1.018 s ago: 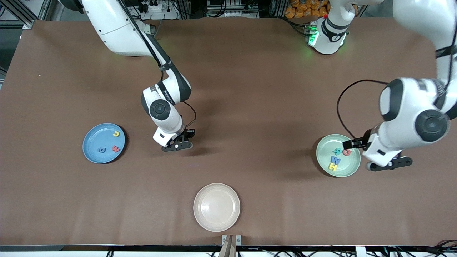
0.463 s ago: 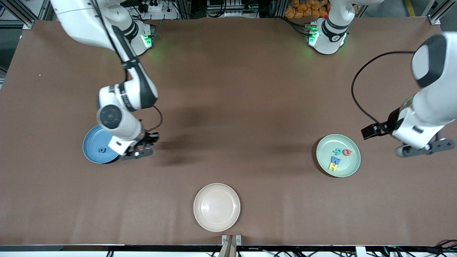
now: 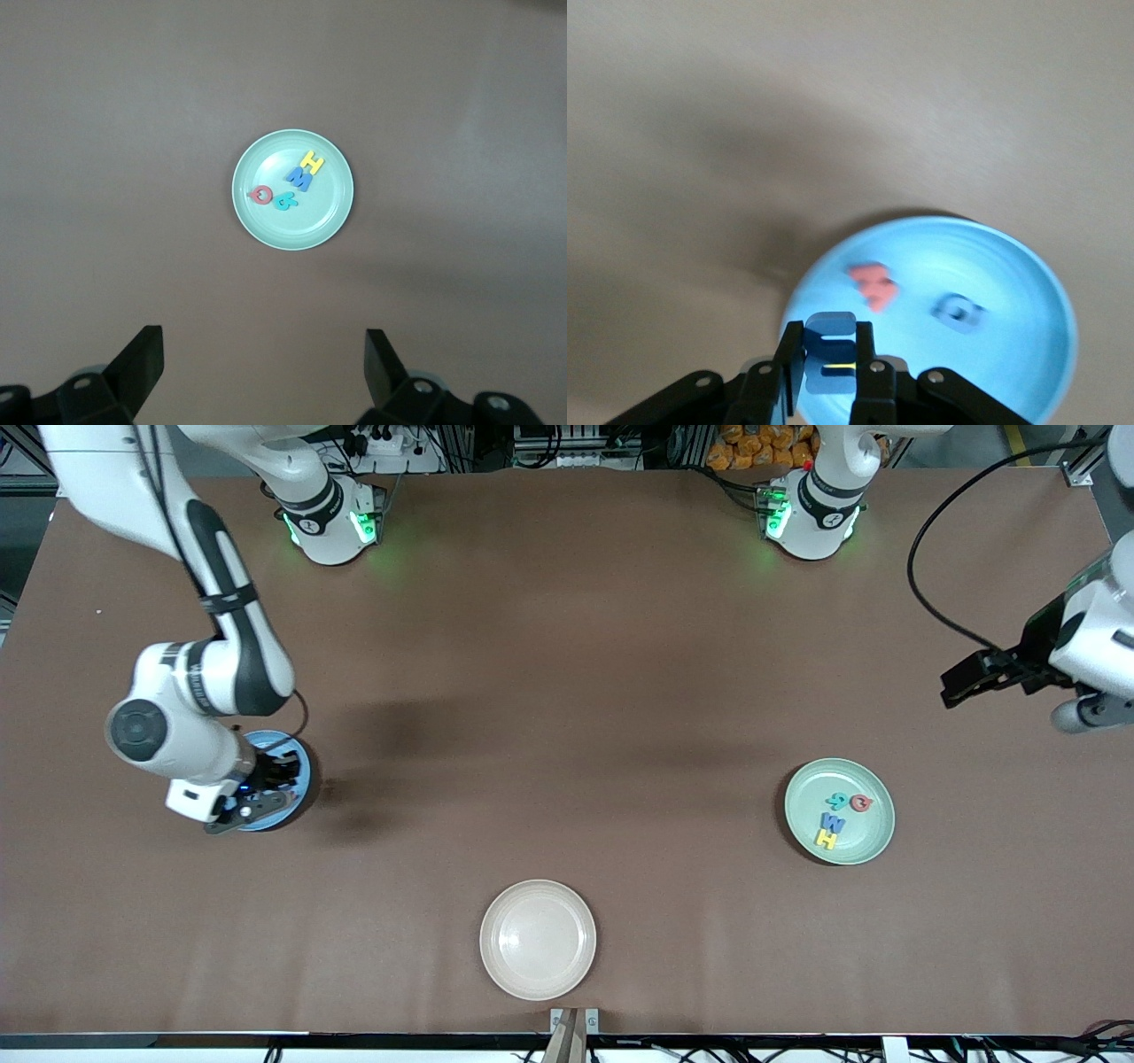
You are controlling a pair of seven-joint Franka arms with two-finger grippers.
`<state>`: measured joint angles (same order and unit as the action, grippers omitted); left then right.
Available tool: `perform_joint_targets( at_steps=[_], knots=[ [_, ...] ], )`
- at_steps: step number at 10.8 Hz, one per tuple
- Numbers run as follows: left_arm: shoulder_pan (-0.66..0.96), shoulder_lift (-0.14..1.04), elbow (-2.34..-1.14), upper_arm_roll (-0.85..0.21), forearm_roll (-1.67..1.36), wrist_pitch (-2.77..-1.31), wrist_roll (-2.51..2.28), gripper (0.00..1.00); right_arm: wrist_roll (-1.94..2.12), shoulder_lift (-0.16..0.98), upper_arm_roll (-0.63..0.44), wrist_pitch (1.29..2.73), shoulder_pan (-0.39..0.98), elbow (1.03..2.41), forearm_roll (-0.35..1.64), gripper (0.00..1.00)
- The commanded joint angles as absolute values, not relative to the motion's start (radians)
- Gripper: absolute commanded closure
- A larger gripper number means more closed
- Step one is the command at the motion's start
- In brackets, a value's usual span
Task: Sort upper and lower case letters into plates
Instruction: 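Put the blue E in the blue plate with the right gripper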
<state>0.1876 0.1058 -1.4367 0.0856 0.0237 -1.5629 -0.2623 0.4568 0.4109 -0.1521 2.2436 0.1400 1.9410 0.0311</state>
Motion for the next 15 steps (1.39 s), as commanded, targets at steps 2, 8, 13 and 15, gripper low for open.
perform_joint_targets(
  at_steps=[2,8,13,15],
  knots=[
    [0.065,0.017,-1.476,-0.015,0.034,-1.501,-0.215,0.00,0.616,0.390,-0.135,2.249,0.023,2.003,0.026,1.00],
    [0.041,-0.021,-1.500,-0.040,0.048,-1.497,-0.193,0.00,0.606,0.377,-0.132,2.235,0.017,1.987,0.040,0.00],
    [0.035,-0.025,-1.545,-0.080,0.083,-1.548,-0.172,0.00,0.326,0.328,-0.123,2.092,0.080,1.940,0.041,0.00],
    [0.035,-0.025,-1.542,-0.081,0.086,-1.548,-0.170,0.00,0.316,0.276,-0.124,2.106,0.075,2.004,0.041,0.00]
  ],
)
